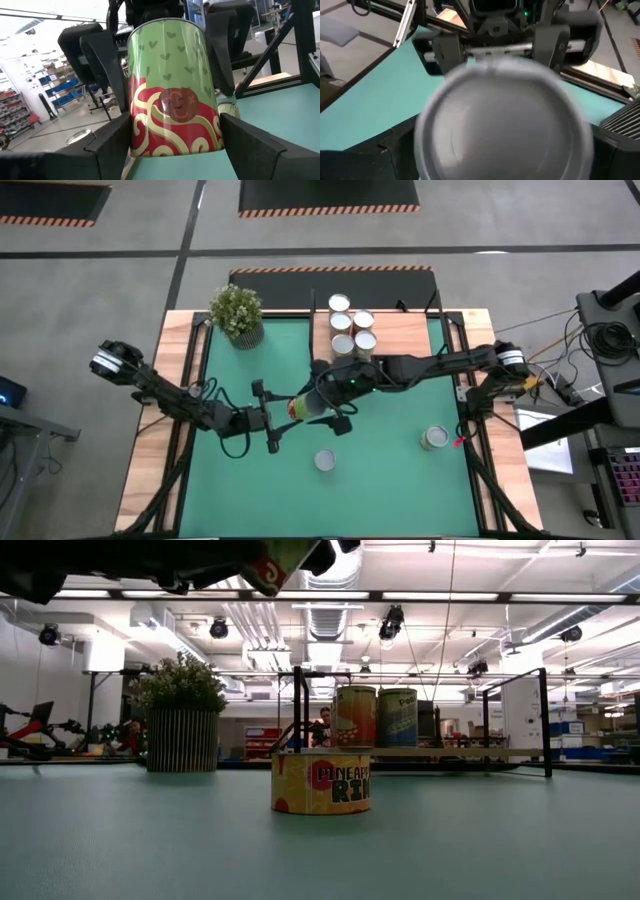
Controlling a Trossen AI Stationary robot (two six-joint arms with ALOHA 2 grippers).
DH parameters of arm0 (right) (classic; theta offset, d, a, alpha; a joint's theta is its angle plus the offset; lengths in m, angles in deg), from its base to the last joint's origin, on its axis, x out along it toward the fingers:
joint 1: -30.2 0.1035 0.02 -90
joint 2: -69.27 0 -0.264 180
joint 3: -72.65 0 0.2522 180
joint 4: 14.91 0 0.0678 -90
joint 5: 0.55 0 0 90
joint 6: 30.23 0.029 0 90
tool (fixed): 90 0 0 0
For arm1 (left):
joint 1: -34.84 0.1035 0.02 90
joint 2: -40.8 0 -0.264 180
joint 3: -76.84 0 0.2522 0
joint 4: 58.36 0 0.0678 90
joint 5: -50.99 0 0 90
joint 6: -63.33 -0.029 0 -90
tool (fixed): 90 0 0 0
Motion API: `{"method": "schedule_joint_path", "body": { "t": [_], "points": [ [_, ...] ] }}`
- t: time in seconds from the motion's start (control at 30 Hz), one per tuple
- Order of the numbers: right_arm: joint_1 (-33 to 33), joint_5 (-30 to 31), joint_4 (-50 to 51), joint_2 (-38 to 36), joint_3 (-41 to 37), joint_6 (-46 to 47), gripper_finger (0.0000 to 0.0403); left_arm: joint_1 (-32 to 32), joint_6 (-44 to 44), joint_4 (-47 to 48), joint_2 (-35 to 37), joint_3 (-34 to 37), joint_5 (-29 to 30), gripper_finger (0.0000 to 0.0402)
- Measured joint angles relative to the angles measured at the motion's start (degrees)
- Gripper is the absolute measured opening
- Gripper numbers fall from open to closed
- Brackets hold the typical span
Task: Pick and place cans onto a shelf
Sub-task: Put the green can on the shelf
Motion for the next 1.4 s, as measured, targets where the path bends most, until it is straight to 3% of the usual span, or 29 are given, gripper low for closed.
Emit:
{"method": "schedule_joint_path", "body": {
  "t": [0.4, 0.83, 1.27, 1.4],
  "points": [
    [0.0, -0.1, 9.3, -1.0, 4.4, -0.3, 0.0356, 0.0, 0.1, 1.3, 0.0, 0.5, 0.2, 0.0265],
    [0.0, 3.2, 10.7, -0.5, 4.9, 1.0, 0.0275, 0.1, 0.0, 1.8, 0.0, 0.3, 0.8, 0.0266],
    [-0.1, 5.0, 13.6, -1.4, 4.8, 3.3, 0.0273, 0.1, 3.5, 0.7, 0.0, 0.3, 6.4, 0.0321],
    [-1.3, 5.8, 21.0, -3.4, 5.3, 4.1, 0.0275, -0.4, 1.9, 0.7, 0.2, 0.1, 7.1, 0.033]
  ]
}}
